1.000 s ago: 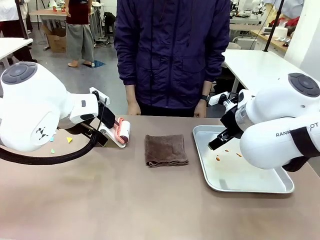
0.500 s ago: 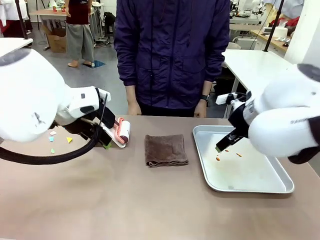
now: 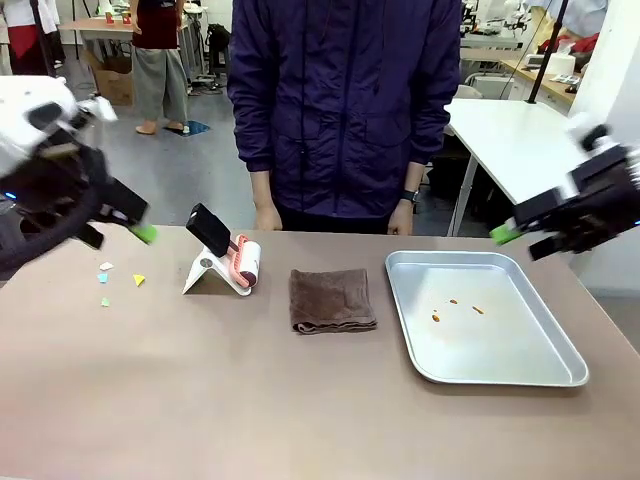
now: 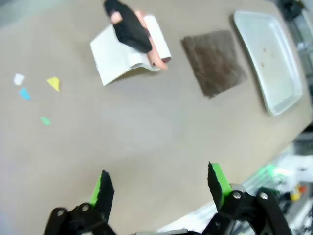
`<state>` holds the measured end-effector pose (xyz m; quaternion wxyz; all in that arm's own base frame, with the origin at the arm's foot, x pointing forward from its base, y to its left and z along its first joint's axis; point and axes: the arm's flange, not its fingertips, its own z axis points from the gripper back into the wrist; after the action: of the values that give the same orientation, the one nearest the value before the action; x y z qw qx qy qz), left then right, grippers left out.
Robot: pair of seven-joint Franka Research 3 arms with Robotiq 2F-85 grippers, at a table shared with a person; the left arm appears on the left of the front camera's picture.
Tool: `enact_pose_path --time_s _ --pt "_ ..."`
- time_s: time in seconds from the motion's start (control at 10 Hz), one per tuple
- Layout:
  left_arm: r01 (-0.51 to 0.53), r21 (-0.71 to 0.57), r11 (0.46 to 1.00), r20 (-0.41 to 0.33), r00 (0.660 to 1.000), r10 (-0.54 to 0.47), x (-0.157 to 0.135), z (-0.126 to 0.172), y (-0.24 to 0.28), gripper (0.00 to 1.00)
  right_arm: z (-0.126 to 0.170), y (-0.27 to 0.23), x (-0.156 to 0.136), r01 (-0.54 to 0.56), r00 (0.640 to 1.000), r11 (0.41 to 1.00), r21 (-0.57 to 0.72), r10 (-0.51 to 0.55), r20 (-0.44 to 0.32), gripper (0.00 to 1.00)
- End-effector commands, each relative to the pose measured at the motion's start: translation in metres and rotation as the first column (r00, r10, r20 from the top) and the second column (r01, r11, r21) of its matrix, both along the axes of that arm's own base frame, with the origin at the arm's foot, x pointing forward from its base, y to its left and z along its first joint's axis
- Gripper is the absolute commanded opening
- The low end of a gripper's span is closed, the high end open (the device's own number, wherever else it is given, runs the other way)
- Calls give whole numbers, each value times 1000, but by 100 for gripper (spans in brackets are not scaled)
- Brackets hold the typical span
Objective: Clean the surface of the table.
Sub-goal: Hold the Lint Roller with your left hand and the towel with your right hand.
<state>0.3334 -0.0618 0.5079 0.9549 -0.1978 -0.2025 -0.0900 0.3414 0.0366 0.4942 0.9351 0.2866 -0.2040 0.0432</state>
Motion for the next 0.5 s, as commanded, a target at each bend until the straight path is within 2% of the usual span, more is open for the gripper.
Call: enact_pose_path --time_s 0.0,0.1,0.2,0.3,0.4 --pt "-70 -187 980 25 997 76 -17 -15 54 100 -39 -48 -68 156 988 974 163 -156 -16 100" --pt "-101 -307 946 46 992 121 -26 -22 86 100 -45 -73 -77 178 984 947 268 -178 -22 100" --pt "-173 -408 897 51 976 211 -42 -33 121 100 -57 -104 -83 253 966 893 371 -252 -52 100" --pt "-194 -483 854 69 964 258 -59 -43 147 100 -70 -128 -87 310 948 834 456 -309 -79 100" --pt "-260 -527 809 56 939 338 -78 -57 172 100 -83 -150 -90 349 932 785 512 -350 -100 100"
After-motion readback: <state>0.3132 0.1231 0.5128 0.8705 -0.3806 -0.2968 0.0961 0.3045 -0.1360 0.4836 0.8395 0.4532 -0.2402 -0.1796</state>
